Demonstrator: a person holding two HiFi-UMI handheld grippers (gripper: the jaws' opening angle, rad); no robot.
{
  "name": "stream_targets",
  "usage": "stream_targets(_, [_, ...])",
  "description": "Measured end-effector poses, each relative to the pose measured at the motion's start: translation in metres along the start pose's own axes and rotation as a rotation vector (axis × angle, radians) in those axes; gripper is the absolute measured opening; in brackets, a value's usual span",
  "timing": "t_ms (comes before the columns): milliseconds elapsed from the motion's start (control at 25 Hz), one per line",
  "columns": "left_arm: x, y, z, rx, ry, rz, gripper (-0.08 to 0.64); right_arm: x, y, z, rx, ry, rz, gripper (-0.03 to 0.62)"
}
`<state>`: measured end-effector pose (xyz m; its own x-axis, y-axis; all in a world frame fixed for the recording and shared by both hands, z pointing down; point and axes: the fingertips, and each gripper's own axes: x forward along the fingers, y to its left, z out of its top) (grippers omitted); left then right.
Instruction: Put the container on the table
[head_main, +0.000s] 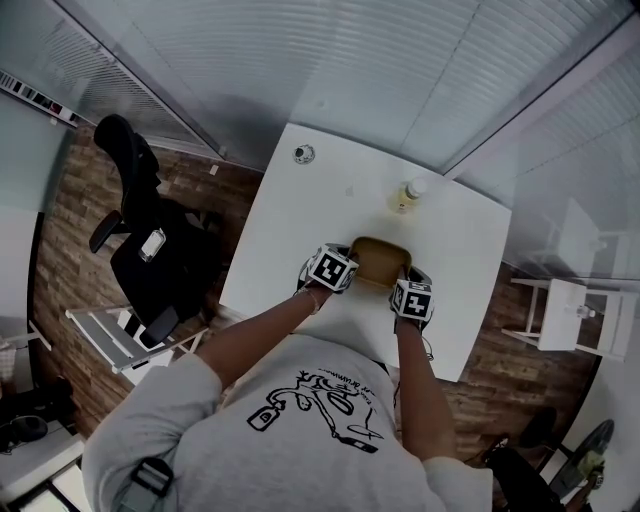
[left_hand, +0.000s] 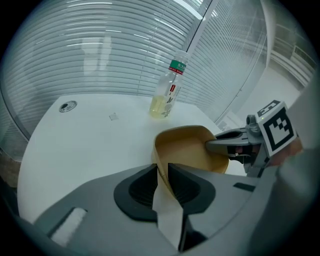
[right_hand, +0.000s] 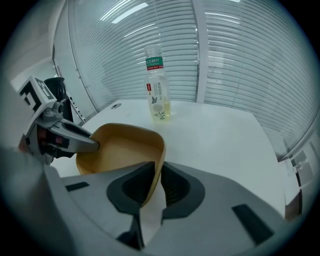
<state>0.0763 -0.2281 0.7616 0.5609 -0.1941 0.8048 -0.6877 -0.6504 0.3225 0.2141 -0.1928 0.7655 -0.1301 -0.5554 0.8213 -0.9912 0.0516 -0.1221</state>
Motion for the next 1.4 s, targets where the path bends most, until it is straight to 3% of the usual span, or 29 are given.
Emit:
stream_targets(440, [0.008, 0.008, -0.005, -0.004, 0.007, 0.022, 0.067, 0.012, 0.007, -0.008, 0.002, 0.019, 0.048, 0.031])
stream_targets(600, [0.005, 0.003, 0.000, 0.007, -0.026, 0.006, 0.087, 0.010, 0.008, -0.008, 0.021, 0.001, 0.059, 0.072])
stream_targets(1160, [-0.002, -0.002, -0.005, 0.006, -0.037, -0.003, 0.106, -0.004, 0.006, -0.009, 0.021, -0.017, 0.067, 0.121])
stream_targets(1400, [-0.015, 0.003, 0.000, 0.010, -0.091, 0.031, 0.114, -0.023, -0.001, 0.006, -0.006, -0.092, 0.039, 0.129])
